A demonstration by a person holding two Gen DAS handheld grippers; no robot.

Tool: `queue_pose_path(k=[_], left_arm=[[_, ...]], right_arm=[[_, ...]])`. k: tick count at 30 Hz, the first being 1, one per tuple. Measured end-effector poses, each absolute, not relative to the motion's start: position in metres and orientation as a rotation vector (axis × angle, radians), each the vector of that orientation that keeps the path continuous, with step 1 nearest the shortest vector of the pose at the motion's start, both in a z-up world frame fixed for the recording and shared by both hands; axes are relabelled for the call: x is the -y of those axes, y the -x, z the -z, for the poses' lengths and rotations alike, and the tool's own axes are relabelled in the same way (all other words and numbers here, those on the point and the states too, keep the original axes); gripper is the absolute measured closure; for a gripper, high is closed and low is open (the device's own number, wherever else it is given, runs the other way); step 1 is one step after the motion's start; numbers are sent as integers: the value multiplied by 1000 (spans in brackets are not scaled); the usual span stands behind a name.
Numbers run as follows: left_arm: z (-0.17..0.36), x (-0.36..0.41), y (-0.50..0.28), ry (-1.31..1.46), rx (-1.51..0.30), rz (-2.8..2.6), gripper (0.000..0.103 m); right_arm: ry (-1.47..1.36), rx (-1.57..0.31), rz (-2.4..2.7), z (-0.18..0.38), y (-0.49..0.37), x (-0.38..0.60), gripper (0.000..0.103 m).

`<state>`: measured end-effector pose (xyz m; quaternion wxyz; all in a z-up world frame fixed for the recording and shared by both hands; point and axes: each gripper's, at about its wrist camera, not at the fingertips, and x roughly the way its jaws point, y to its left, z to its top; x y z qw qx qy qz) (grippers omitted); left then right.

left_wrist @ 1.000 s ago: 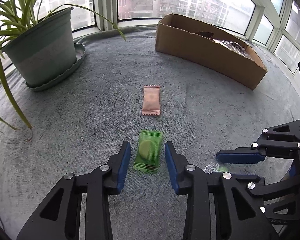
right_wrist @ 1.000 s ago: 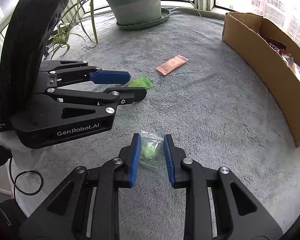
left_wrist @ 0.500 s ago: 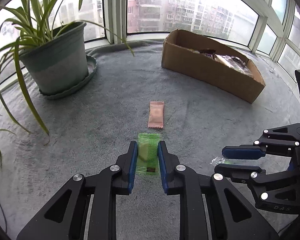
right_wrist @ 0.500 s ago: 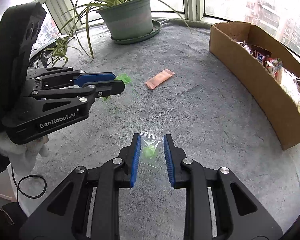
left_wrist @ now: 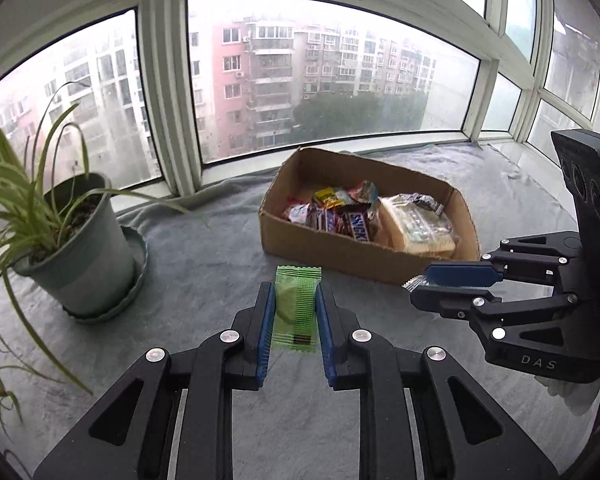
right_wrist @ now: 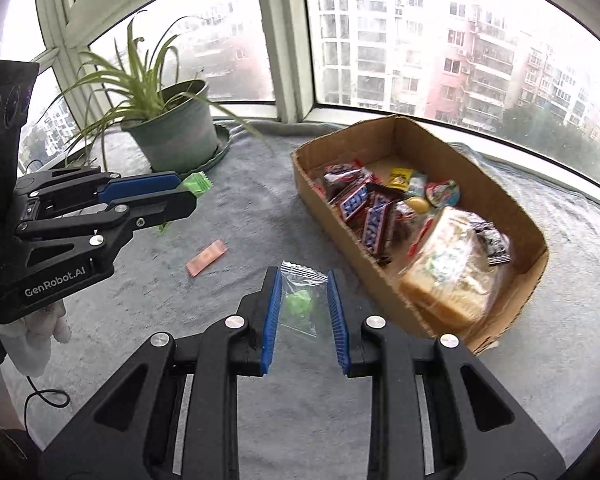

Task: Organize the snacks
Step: 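Carry the green packet with the left gripper while the right carries the clear bag to the box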

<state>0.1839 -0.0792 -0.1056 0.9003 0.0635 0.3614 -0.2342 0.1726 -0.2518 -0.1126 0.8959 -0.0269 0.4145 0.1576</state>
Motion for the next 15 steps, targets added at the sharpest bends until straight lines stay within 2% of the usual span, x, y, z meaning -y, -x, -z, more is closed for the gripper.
queue_pose_path(k=[15], left_arm=[[105,153,-247,-88,-752,528,84]], right_arm=[[49,-864,-178,115,-241,319,78]])
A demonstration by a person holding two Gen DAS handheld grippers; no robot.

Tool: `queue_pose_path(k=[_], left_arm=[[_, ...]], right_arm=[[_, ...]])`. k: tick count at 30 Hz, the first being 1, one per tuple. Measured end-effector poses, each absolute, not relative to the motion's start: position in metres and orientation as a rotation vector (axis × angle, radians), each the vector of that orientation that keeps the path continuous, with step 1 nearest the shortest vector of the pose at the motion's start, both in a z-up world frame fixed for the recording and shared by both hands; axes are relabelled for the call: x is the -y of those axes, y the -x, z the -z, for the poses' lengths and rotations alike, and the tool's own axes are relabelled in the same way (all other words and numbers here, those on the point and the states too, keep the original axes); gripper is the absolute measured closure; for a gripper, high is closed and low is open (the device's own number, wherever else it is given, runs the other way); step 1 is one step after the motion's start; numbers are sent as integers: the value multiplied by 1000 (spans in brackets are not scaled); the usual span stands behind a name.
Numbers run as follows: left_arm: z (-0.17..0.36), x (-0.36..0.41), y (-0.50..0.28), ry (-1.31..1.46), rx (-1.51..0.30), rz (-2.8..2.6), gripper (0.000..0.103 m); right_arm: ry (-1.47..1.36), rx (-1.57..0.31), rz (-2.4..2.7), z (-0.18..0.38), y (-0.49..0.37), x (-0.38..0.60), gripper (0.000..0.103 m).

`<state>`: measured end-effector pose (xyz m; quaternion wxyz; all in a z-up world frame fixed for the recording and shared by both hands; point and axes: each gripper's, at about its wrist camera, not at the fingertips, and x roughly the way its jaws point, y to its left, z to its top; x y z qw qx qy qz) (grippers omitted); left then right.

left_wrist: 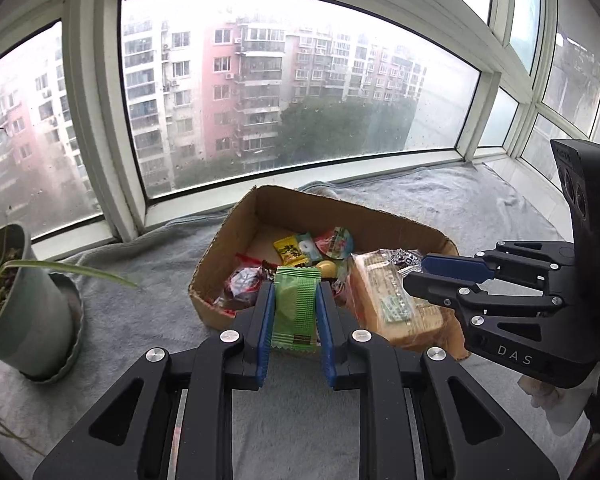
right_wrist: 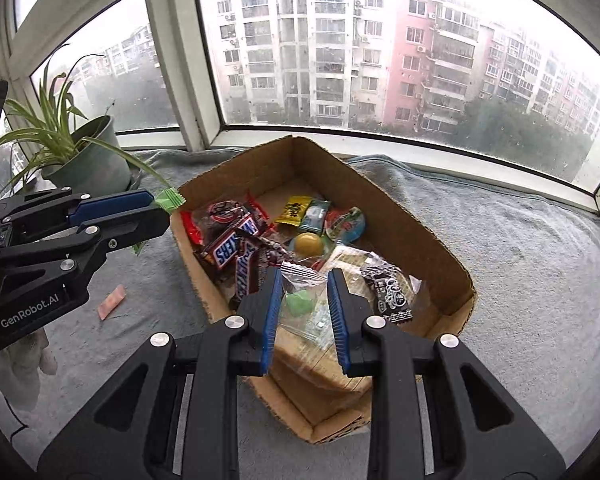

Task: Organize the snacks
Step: 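Carry the green packet with the left gripper while the right carries the clear bag to the box, then open the left gripper over the box while the right releases the clear bag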

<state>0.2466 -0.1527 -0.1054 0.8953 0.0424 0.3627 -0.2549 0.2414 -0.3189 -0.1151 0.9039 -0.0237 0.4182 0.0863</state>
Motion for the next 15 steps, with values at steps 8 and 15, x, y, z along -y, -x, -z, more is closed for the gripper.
queue_pose_path(k=[8,15], left_arm=[[114,174,-258,-78,-777,545,84],[115,181,-262,-75,-785,544,82]], right_arm=[[47,-880,-161,123,-254,334,78],[69,-867,-138,122,-252,337,56]])
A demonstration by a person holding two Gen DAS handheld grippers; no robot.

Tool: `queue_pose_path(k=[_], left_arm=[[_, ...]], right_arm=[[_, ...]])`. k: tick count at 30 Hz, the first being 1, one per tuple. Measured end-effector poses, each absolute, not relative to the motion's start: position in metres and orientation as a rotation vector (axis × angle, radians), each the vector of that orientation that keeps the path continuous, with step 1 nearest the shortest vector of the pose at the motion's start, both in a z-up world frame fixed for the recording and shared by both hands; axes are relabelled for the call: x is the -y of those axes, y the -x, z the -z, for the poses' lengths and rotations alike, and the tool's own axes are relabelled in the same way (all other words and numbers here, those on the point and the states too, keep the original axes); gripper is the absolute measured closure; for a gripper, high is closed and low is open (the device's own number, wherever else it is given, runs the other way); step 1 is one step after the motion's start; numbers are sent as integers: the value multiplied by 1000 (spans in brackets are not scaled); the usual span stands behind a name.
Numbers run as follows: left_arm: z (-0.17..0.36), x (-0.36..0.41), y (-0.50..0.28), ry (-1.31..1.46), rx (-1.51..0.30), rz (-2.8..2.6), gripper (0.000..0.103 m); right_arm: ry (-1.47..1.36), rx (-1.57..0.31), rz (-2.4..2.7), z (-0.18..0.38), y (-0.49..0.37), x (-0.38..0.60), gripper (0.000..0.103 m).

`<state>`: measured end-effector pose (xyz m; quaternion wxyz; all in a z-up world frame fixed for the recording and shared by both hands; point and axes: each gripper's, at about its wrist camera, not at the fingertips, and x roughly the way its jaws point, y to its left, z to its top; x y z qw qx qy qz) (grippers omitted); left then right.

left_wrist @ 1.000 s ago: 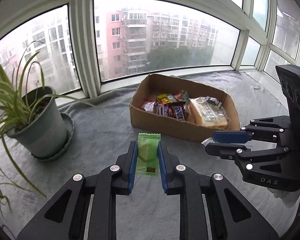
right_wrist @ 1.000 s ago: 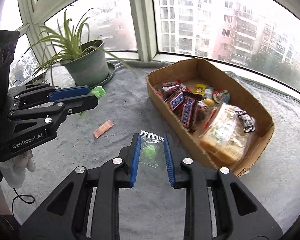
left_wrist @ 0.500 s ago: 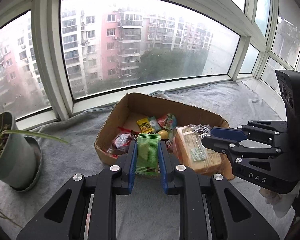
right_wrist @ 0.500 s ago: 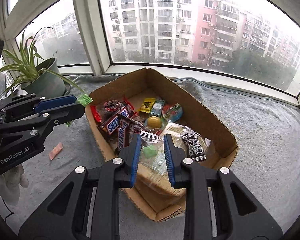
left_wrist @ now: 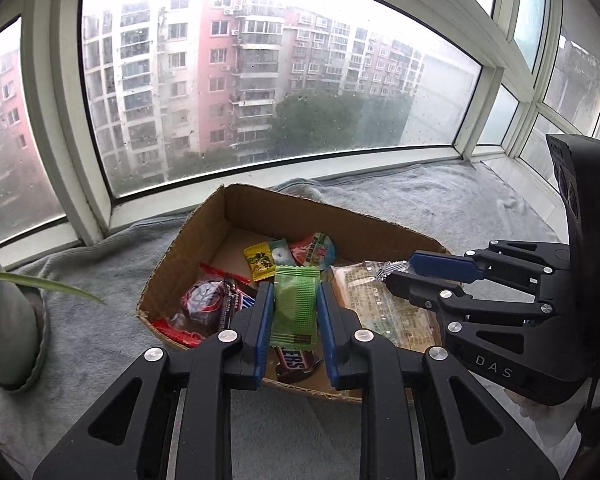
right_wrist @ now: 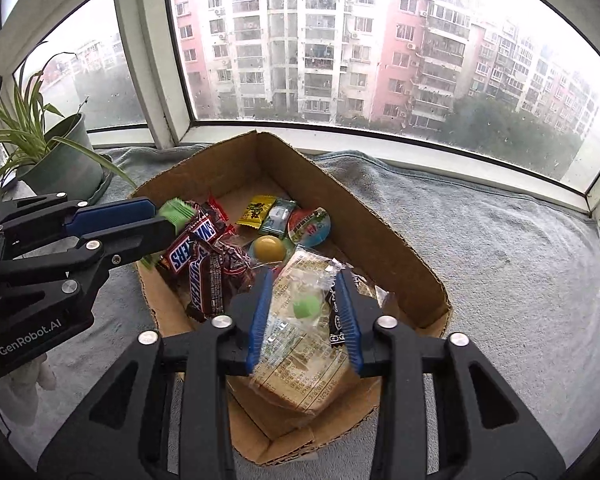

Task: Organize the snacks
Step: 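Open the left gripper over the box while the right releases the clear bag, then withdraw both grippers and move the right gripper to the pink candy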

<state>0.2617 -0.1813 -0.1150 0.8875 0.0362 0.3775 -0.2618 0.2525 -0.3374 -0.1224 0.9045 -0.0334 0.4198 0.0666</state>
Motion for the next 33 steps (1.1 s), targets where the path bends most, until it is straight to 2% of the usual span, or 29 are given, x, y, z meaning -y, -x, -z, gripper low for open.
queue_pose_path(k=[18,24,33], left_arm=[[83,151,-234,-95,-705,504,82],[75,111,-208,-74,-701,478,82],[75,30,-166,-2,-719,371,82]], right_arm=[[65,-799,-189,94,-223,306,55],[52,-796,-276,92,-201,272,55],[58,-867,-422,122,-179,207,55]])
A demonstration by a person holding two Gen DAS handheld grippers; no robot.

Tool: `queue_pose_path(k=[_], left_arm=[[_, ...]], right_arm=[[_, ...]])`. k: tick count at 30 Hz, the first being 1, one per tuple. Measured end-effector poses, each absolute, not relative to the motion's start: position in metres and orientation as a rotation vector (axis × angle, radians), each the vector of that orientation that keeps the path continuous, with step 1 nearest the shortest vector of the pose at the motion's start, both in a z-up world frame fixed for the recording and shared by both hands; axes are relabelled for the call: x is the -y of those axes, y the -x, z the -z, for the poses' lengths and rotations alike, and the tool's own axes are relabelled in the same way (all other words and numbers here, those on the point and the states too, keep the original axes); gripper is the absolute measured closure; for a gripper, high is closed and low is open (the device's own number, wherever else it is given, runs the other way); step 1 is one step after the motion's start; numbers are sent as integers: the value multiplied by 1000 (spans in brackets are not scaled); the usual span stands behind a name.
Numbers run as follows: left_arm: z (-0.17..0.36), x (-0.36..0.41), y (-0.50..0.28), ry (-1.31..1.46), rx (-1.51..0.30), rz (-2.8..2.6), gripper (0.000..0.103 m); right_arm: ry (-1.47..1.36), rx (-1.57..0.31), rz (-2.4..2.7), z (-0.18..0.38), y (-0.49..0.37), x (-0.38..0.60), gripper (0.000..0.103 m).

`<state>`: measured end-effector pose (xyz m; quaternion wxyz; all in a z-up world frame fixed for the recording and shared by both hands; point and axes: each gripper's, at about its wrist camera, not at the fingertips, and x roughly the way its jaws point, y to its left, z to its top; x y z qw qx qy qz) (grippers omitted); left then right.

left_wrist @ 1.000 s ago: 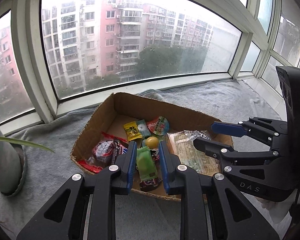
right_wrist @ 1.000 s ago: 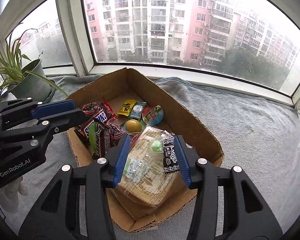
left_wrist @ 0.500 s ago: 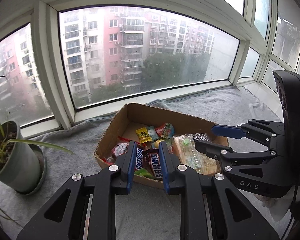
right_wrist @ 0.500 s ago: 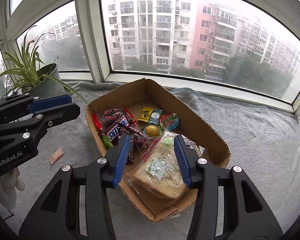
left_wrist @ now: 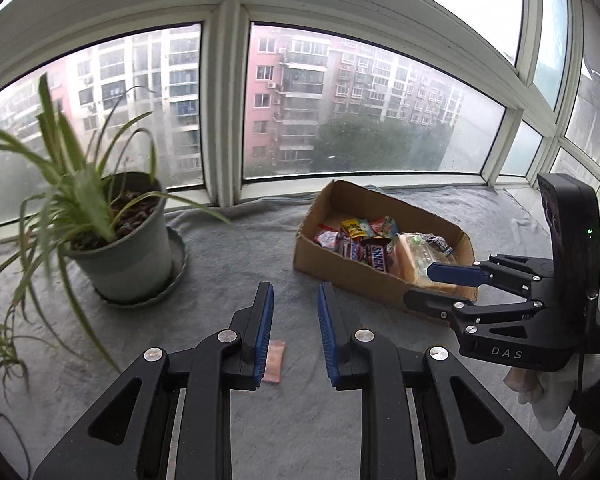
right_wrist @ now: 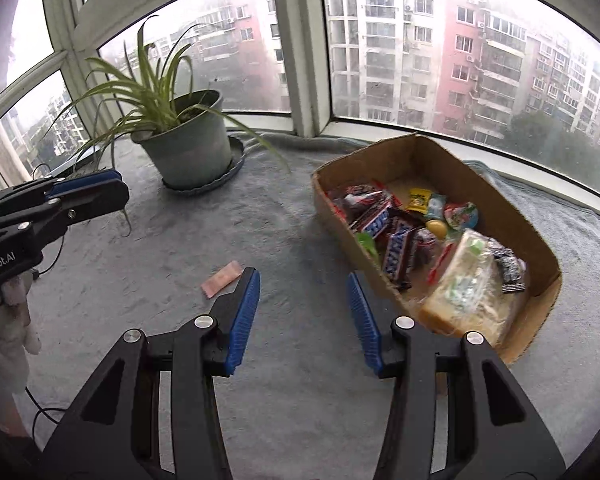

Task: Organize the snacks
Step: 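Withdraw both grippers and move the right gripper to the pink candy, then grasp the pink wrapped candy with the right gripper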

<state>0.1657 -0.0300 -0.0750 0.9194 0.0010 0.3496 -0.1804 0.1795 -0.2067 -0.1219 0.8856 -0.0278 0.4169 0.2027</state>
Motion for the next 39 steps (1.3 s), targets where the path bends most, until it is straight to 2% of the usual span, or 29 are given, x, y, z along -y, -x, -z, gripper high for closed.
queue_pose_path(k=[17,27,31,35,37,39], left_arm=[[111,-57,-70,100,-807,205,77],[119,-82,-59,177,-818,172,77],[122,-87,-61,195,-819,169,77],[125,-90,-61,203,-824,171,77],[127,-92,-62,205,-828,169,77],[128,-92,-62,210,-833,171,77]], right_arm=[[-44,-1097,-491,196,-217,124,55],[40,-1113,-424,209,-234,92,57],[126,-1090,-401,210,-235,76,68],[238,-1063,-414,211,-226,66,72],[263,-1056,-422,211,-224,65,82],[261,-1059,-431,209,-222,69,82]])
